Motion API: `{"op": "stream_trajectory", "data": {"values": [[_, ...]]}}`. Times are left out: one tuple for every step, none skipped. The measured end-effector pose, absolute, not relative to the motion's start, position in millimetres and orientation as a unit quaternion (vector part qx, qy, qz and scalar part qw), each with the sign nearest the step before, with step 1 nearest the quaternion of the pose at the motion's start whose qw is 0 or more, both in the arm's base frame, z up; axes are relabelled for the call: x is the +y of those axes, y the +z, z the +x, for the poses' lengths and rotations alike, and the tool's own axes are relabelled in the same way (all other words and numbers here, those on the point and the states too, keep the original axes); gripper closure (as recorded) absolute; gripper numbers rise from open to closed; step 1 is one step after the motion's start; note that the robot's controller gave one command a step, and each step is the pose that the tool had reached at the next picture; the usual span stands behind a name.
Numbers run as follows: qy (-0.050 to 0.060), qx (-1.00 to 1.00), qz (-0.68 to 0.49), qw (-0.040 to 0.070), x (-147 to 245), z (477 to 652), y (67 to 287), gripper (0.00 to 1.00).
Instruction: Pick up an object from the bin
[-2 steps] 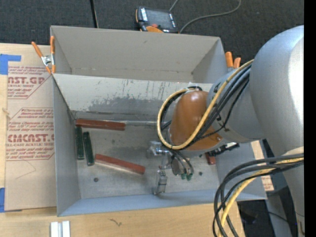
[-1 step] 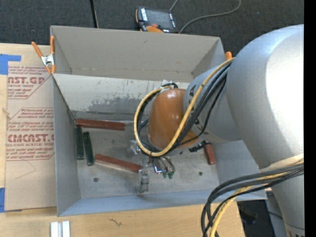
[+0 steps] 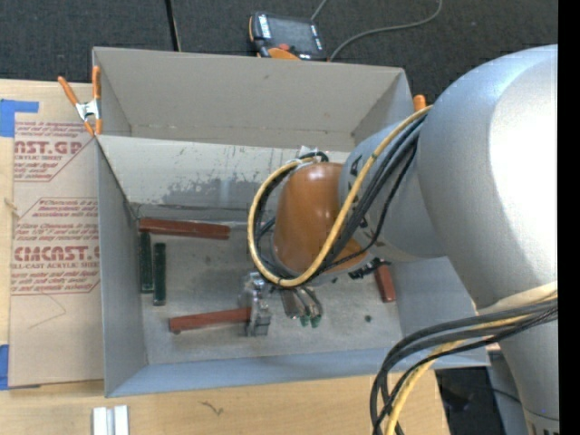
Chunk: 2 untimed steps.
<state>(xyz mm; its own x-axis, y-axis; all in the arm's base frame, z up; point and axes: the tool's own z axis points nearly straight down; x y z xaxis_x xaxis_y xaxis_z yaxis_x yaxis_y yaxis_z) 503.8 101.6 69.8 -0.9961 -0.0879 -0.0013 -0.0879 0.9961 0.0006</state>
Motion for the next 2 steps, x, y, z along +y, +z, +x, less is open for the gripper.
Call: {"op": "stream_trajectory", "data": {"values": [[0.000, 0.995, -0.097, 0.001, 73, 504.5, 98, 1.00], [-0.001, 0.994, -0.105, 0.007, 29, 578.7, 276, 1.00]]}}
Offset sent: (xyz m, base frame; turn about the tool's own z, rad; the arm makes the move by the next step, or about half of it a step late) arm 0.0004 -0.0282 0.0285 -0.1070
